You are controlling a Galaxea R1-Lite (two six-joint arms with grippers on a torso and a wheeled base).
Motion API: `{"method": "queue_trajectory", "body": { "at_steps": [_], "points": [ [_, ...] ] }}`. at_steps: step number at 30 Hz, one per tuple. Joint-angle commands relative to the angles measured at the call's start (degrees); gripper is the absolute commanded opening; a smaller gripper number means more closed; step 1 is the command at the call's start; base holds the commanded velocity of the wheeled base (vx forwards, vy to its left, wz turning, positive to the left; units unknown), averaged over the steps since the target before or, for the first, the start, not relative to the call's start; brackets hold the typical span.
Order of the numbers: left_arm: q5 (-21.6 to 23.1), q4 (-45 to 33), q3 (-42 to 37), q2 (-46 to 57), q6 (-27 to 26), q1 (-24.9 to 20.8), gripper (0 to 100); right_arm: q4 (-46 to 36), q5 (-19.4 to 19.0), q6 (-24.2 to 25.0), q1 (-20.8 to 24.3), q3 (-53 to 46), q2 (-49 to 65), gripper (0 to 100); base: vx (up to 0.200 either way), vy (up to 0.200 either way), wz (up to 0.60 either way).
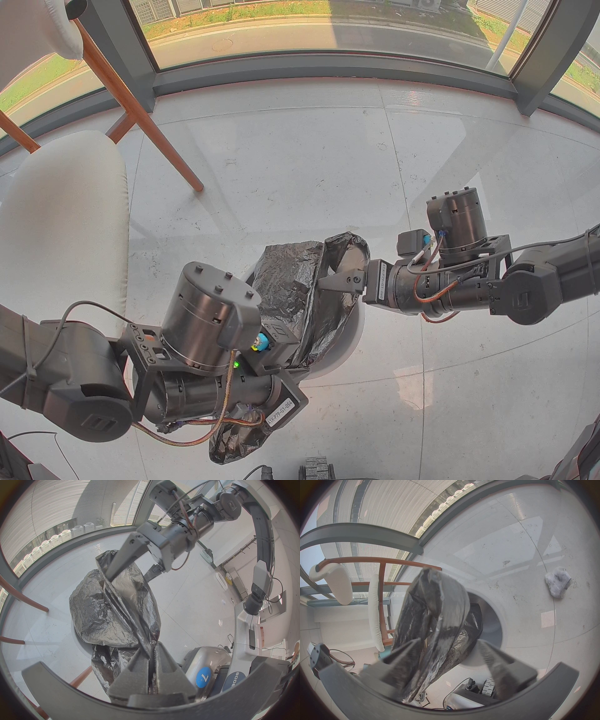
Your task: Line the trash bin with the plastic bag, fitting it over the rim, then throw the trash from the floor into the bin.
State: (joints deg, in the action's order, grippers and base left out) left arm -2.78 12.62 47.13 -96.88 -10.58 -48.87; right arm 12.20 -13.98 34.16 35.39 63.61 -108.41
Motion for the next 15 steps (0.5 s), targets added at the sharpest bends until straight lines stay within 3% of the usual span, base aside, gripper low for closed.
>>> {"method": "queue_trajectory", "body": {
  "at_steps": [1,15],
  "points": [
    [-0.03,0.04,0.16,0.11,0.03,0.00,0,1.60,1.24,0.12,0.38,0.11,-1.89,0,0.000,0.000,0.00],
    [-2.05,-0.05,3.32,-2.17,1.88,-0.17,0,2.04,1.59,-0.14,-0.23,0.20,-1.98,0,0.000,0.000,0.00]
  ]
}}
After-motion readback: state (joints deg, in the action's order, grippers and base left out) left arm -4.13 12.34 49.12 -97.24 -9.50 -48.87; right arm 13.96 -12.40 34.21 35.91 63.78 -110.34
